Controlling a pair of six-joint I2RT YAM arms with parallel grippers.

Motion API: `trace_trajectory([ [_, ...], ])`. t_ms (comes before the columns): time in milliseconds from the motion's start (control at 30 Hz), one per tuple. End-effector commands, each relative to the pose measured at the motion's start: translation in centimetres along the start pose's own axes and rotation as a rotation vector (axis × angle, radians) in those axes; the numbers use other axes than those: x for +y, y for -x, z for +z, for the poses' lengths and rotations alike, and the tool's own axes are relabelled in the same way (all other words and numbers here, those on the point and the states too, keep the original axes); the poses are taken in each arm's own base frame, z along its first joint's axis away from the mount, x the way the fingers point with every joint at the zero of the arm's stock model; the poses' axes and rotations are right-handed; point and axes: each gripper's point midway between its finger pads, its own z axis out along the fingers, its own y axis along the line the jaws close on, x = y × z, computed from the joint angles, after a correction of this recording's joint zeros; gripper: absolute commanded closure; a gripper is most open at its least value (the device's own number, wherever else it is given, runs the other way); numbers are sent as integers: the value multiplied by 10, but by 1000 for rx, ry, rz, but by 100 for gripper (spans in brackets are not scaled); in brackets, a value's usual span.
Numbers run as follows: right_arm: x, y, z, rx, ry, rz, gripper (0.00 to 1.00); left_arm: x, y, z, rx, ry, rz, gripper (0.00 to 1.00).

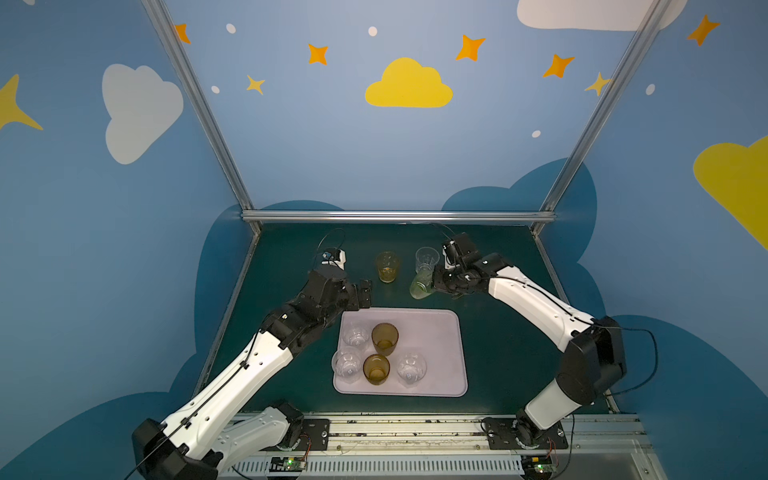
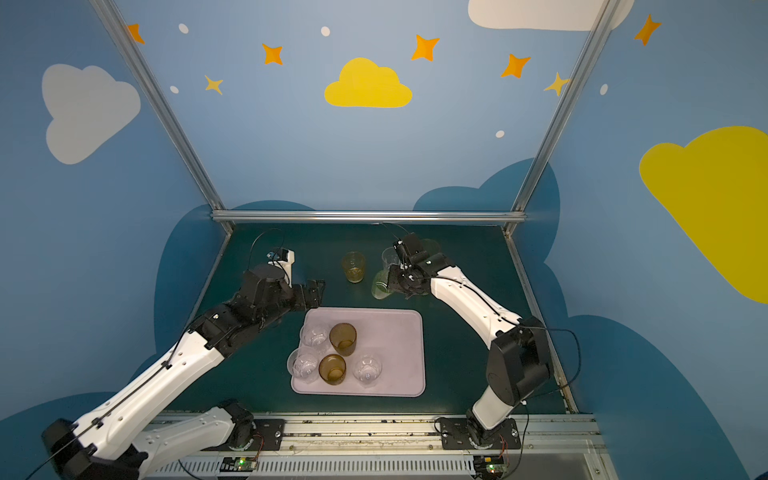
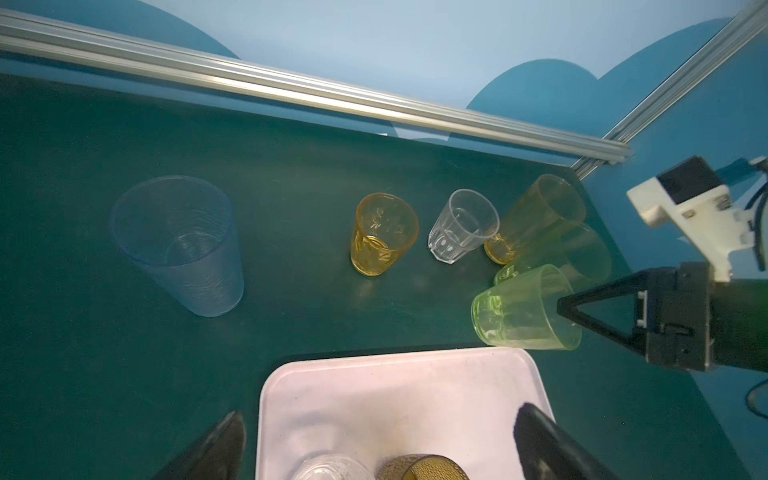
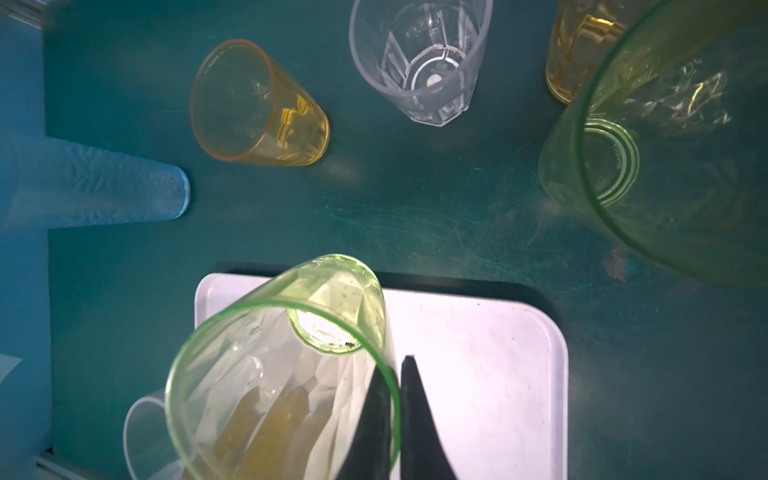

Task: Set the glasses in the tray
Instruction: 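Lift the lime-green glass and carry it toward the tray with right gripper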

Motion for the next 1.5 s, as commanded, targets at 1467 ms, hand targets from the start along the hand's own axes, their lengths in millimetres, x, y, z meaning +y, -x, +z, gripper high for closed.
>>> trace_trajectory([
  [1467, -31, -100, -46, -49, -76, -52, 100, 8, -59, -69, 157, -149, -276, 0],
])
